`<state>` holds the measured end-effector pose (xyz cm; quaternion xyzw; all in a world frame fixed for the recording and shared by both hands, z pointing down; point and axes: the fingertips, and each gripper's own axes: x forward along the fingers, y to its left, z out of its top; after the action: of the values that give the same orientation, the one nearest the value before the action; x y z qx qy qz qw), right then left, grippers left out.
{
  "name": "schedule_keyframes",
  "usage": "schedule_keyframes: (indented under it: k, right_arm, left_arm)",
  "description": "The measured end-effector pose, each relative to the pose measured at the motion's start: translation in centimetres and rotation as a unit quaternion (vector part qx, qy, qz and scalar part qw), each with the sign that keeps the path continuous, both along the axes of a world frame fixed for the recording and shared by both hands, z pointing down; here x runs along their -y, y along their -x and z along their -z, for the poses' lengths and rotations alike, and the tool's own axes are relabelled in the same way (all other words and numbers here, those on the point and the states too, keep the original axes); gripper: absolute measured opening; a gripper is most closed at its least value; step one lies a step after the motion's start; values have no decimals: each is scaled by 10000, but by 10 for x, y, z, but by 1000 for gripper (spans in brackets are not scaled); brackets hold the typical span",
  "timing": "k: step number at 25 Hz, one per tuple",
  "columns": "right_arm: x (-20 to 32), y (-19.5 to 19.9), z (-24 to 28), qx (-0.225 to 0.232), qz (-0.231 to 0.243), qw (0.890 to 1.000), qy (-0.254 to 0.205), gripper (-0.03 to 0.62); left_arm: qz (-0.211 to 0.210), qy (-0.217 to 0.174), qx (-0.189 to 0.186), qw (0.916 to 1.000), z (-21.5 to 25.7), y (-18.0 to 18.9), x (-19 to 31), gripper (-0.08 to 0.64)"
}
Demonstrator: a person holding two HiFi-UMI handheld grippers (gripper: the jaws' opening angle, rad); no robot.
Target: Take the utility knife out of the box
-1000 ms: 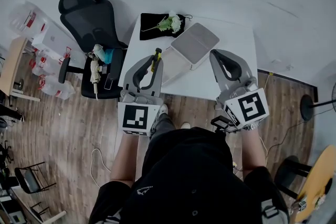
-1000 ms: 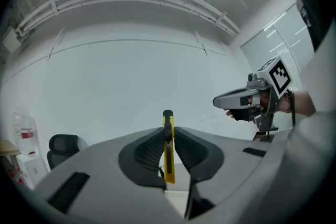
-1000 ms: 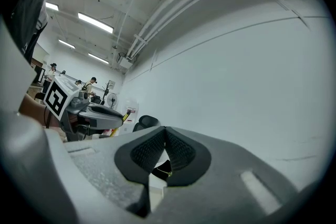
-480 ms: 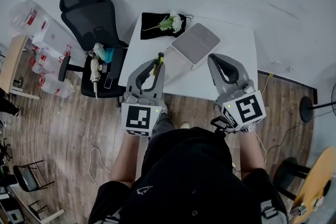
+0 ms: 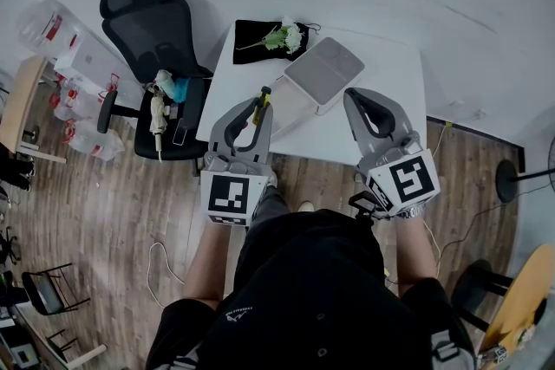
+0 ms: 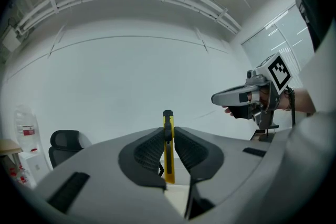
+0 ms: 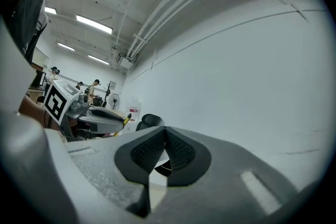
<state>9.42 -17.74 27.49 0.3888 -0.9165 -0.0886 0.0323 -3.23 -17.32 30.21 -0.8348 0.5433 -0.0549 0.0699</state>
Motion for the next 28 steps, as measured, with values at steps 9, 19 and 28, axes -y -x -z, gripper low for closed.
schedule_keyframes:
  k: [9, 19, 28]
  right_arm:
    - [-1, 1, -2, -37, 57, 10000, 22, 5]
    - [0, 6, -5, -65, 122, 9999, 41, 5]
    - [3, 5, -5, -81, 120, 9999, 61, 5]
  left_arm:
    - [0, 22, 15, 10000, -2, -2, -1, 61]
    - [40, 18, -25, 10000, -4, 3, -1, 61]
    - [64, 62, -2, 10000, -6, 5, 2, 61]
